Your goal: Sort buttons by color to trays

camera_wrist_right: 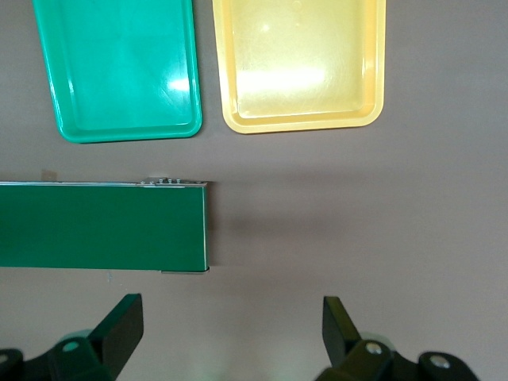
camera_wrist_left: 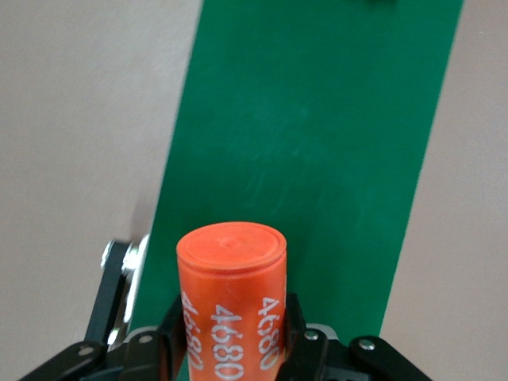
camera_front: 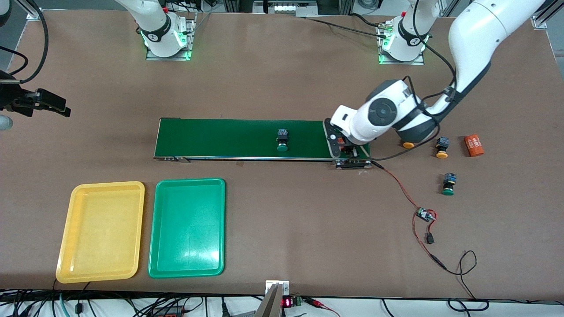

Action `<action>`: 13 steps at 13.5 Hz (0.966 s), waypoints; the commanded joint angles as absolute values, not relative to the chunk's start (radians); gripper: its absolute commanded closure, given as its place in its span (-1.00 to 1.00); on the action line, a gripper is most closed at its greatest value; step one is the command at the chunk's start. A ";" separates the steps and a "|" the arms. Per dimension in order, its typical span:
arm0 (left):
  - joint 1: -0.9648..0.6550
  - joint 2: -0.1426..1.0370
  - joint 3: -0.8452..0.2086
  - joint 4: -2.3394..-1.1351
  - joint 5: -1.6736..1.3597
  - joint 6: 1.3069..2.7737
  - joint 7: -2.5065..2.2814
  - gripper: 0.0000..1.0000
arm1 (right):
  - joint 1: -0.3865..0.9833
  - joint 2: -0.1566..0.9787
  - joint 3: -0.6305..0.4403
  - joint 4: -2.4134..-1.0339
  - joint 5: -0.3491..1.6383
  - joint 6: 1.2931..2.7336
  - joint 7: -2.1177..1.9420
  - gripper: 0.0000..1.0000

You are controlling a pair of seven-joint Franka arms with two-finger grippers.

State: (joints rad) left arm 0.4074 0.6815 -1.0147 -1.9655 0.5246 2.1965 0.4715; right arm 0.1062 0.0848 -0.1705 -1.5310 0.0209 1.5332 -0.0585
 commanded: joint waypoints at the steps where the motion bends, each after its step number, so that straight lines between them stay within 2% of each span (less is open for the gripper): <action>1: 0.373 0.673 -1.014 -1.964 0.584 2.201 0.469 -0.95 | 0.100 0.081 -0.167 -1.536 0.017 1.539 -0.066 -1.00; 5: 0.431 0.598 -1.023 -1.927 0.586 2.128 0.468 -1.00 | 0.101 0.080 -0.166 -1.529 0.021 1.529 -0.055 -1.00; 8: 0.509 0.557 -1.022 -1.846 0.577 1.865 0.337 -1.00 | 0.097 0.097 -0.167 -1.529 0.018 1.546 -0.058 -1.00; 9: 0.552 0.548 -1.022 -1.833 0.580 1.818 0.272 -1.00 | 0.089 0.101 -0.172 -1.529 0.023 1.551 -0.072 -1.00; 13: 0.705 0.540 -1.011 -1.824 0.580 1.792 0.076 -1.00 | 0.074 0.133 -0.173 -1.531 0.023 1.591 -0.058 -1.00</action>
